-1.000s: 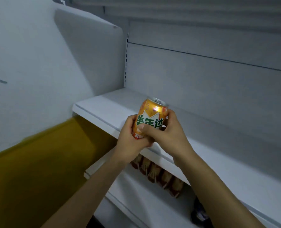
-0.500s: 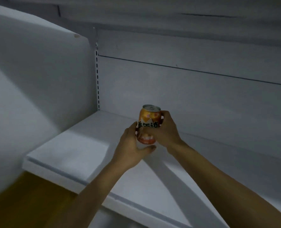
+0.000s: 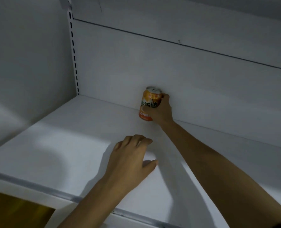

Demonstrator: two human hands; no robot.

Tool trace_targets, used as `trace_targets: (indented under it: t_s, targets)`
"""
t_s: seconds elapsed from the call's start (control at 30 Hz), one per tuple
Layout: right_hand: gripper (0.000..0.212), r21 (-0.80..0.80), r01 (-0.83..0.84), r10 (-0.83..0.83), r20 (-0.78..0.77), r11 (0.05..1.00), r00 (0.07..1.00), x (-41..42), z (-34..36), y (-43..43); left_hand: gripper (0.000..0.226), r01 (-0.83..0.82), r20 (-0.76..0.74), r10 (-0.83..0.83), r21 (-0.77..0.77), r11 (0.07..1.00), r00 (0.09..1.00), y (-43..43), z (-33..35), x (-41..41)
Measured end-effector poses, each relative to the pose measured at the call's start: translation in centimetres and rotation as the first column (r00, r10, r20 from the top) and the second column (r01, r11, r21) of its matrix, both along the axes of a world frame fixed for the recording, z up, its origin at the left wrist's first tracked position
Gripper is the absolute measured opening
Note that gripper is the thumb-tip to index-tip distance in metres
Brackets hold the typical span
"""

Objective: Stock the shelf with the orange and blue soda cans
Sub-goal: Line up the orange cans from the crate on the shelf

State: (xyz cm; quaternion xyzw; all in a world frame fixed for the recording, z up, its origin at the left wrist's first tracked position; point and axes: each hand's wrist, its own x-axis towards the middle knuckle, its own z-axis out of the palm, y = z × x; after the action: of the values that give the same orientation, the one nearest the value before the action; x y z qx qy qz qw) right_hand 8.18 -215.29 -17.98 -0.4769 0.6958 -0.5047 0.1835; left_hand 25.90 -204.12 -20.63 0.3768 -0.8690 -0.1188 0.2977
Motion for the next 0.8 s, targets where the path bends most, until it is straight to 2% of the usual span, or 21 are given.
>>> trace_targets:
  t_s: [0.13,0.23,0.37,0.5,0.57,0.7,0.8]
  targets:
    - [0.077,-0.061,0.06,-0.059,0.015,0.996,0.998,0.0,-1.1,-0.1,0.055,-0.005,0.068,0.007,-0.035,0.999,0.998,0.5,0.6,0.9]
    - [0.077,-0.01,0.041,-0.041,-0.02,0.999,0.999,-0.2,-0.7,-0.2,0.038,-0.007,0.123,0.021,-0.114,0.993,0.992,0.9,0.3,1.7]
    - [0.079,0.056,0.025,-0.022,-0.049,0.998,0.999,-0.1,-0.2,0.0,0.027,-0.052,0.193,0.078,-0.134,0.99,0.978,2.0,-0.2,2.1]
    - [0.097,0.114,0.06,-0.05,-0.088,0.992,0.995,-0.2,0.1,2.2,0.034,-0.104,0.187,0.112,-0.05,0.993,0.976,2.8,0.6,1.8]
    - [0.095,0.112,0.075,-0.061,-0.122,0.991,0.991,-0.5,0.3,4.3,0.036,-0.118,0.221,0.12,-0.025,0.993,0.968,2.9,0.7,1.7]
    - [0.076,0.067,-0.116,0.129,-0.226,0.991,0.966,0.4,2.0,8.5,0.037,-0.19,0.186,0.176,0.061,0.98,0.967,5.2,2.0,2.8]
    - [0.071,0.128,-0.41,0.429,-0.302,0.903,0.851,2.3,3.5,12.1,0.04,-0.362,0.152,0.355,0.019,0.932,0.922,8.8,2.8,5.6]
